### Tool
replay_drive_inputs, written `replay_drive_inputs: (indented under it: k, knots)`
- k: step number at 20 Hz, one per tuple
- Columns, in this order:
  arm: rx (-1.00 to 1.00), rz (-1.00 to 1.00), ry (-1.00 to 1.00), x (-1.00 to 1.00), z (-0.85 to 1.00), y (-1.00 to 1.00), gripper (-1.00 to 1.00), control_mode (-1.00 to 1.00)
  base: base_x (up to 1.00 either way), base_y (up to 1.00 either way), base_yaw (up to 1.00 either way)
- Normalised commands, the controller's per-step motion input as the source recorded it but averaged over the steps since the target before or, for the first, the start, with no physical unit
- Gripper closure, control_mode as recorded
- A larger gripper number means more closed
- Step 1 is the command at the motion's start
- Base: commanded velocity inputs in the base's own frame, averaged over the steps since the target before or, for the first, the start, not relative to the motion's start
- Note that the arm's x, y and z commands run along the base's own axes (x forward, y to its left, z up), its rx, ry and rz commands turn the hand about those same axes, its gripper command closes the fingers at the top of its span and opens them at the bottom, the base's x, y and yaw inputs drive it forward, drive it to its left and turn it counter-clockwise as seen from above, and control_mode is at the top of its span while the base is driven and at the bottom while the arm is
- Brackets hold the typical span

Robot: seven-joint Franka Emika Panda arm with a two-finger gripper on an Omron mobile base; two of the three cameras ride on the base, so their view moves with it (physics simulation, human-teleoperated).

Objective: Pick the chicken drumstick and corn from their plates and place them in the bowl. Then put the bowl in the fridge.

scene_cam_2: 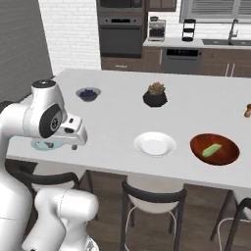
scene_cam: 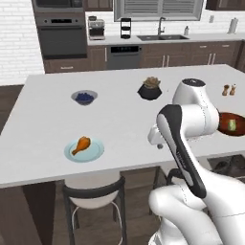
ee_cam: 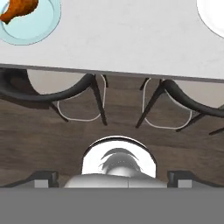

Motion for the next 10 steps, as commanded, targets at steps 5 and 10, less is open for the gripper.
replay_drive_inputs:
  k: [5, 10]
  knots:
    - [0.0, 0.0, 0.0, 0.0, 0.0, 0.0, -1.0, 1.0, 0.0, 1.0, 0.0]
    - [0.0, 0.0, 0.0, 0.0, 0.0, 0.0, -1.0, 1.0, 0.05, 0.83, -0.02]
